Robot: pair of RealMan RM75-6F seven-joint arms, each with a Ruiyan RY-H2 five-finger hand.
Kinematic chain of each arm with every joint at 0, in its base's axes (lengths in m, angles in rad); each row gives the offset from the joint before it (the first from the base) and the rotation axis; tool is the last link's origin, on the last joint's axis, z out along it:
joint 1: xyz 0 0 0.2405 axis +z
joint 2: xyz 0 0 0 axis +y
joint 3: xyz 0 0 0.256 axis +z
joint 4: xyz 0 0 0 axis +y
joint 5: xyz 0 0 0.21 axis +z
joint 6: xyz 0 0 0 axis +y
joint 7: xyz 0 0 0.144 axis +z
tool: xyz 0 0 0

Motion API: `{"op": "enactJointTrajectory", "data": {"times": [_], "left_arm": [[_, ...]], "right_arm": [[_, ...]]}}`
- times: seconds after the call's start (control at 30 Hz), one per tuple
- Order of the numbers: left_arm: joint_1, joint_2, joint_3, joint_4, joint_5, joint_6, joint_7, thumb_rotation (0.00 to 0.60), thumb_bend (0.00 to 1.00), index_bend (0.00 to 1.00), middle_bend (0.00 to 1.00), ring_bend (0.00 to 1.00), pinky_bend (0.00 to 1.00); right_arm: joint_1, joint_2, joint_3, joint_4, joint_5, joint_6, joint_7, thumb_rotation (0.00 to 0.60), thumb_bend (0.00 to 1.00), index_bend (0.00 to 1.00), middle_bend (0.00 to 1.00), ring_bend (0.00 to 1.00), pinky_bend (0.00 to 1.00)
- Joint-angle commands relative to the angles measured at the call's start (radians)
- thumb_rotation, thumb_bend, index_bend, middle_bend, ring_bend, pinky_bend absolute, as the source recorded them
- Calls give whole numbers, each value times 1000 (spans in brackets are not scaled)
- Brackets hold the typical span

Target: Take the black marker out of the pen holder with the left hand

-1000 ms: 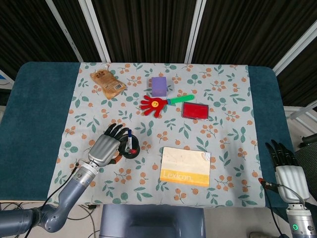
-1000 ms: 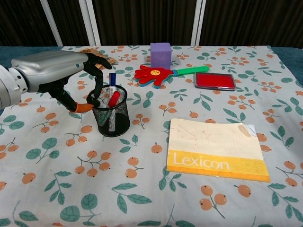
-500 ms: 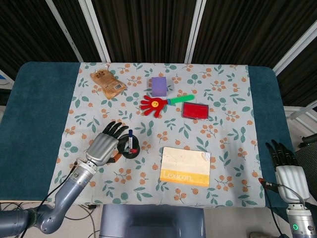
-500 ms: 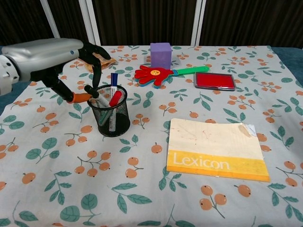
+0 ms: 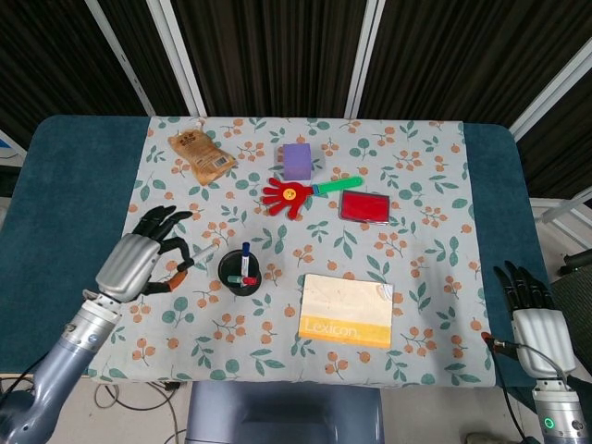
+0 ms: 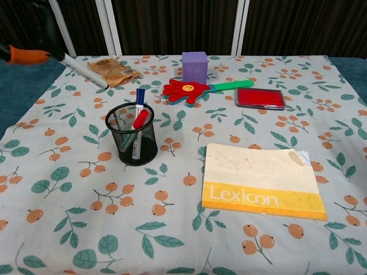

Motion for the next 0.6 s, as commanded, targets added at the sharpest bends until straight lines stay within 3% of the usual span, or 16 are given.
{"op": "enactJointTrajectory", "data": {"times": [0.03, 0.3, 0.6], "left_arm": [[66, 81, 44, 92, 81, 17, -197, 600, 390, 576, 113, 0, 0], [83, 25, 59, 288, 72, -17, -369, 600, 391, 573, 113, 0, 0], [35, -104, 21, 487, 89, -48, -509, 600, 391, 572, 114, 0, 0]], "right_arm": [[1, -2, -1, 0, -1, -2, -3, 600, 28, 15, 0, 0, 150], [0, -1, 0, -1, 1, 0, -2, 600, 28, 15, 0, 0, 150], [2, -3, -3, -1, -2, -4, -8, 600, 29, 15, 0, 0, 151]]}}
